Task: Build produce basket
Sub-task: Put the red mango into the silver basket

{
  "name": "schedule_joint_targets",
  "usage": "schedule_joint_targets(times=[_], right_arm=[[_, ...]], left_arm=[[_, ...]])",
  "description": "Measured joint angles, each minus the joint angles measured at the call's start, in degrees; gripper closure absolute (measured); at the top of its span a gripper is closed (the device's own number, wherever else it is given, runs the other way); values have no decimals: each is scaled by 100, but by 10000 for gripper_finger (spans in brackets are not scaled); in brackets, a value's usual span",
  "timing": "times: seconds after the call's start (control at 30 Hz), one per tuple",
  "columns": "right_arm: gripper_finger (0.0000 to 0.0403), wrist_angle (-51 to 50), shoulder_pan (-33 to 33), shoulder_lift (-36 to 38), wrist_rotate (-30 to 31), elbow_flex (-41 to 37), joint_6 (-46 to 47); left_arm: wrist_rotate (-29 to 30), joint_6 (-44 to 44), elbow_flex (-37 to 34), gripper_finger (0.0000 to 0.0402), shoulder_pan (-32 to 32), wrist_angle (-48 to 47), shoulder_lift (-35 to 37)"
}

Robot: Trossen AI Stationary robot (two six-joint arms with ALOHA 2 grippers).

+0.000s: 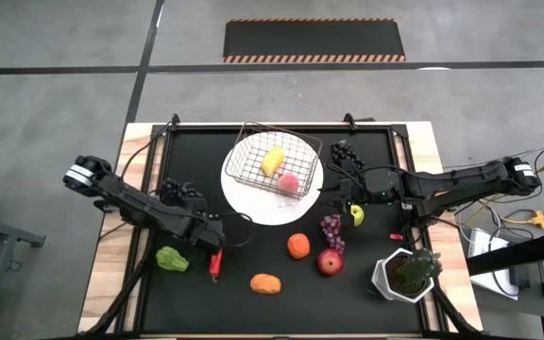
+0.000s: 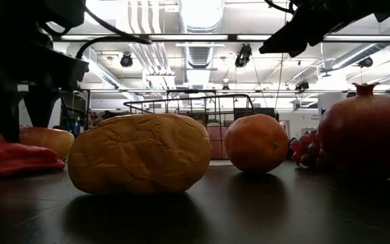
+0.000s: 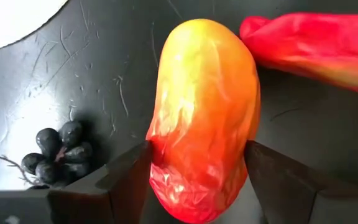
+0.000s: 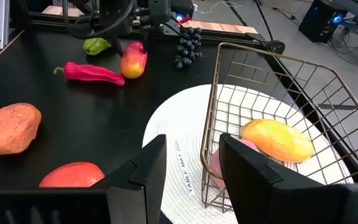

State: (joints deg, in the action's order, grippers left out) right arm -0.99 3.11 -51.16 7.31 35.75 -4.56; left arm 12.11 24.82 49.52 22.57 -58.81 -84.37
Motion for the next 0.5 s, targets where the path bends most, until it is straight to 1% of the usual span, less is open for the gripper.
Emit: schedule_joint_targets(times=[0.13, 0.3, 0.4, 0.5], right_arm=[[268, -1, 0, 0, 0, -5, -4], [268, -5, 0, 0, 4, -58, -2], [268, -3, 0, 0, 7, -101, 0], [268, 3, 0, 0, 7, -132, 0]], left_arm=[[8, -18, -5, 163, -2, -8, -117], [-8, 59, -11, 163, -4, -2, -86], [-4, 448, -14, 163, -7, -29, -82], [-1, 590, -18, 163, -9, -110, -82]])
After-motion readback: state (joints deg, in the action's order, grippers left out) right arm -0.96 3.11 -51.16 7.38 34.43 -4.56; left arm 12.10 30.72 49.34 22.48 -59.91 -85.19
